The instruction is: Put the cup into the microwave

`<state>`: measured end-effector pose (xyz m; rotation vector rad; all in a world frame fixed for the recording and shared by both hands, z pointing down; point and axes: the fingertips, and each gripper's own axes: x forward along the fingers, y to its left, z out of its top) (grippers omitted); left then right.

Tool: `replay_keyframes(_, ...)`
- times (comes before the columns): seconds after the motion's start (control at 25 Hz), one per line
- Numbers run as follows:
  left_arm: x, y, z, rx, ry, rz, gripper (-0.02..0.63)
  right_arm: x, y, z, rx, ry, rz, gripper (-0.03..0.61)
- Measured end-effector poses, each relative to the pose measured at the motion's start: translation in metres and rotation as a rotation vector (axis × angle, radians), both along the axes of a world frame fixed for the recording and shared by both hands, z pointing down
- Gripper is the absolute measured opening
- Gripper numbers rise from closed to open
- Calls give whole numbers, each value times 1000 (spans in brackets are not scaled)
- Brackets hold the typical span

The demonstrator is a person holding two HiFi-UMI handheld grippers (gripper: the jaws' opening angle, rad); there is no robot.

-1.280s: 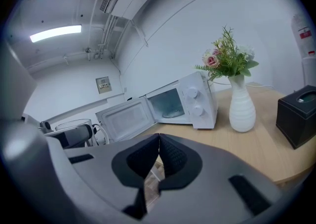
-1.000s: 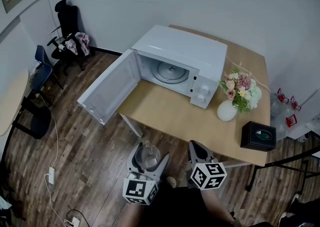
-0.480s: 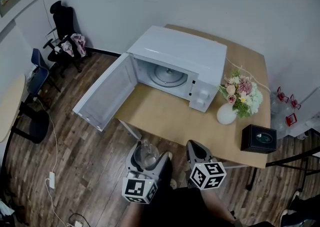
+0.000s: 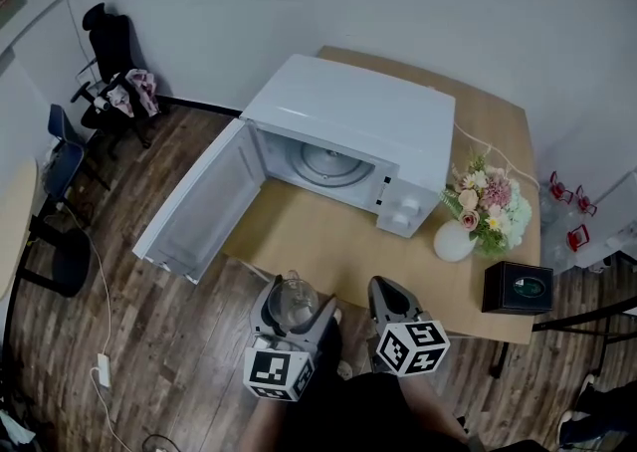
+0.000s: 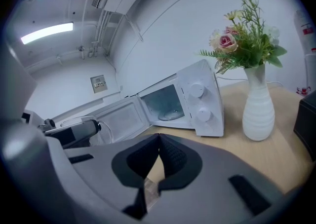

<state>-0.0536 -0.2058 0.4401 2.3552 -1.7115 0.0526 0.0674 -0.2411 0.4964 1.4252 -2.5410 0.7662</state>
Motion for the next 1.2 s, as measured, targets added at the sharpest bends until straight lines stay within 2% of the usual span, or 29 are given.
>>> replay_keyframes(0.52,-16,-78,0,-3,9,64,414,-29,-62,-1,2,20,-17,-8)
replay_keyframes(1.2,-20,-177,15,-17,9,127,414,-41,-124,17,-37,79,-11,-8)
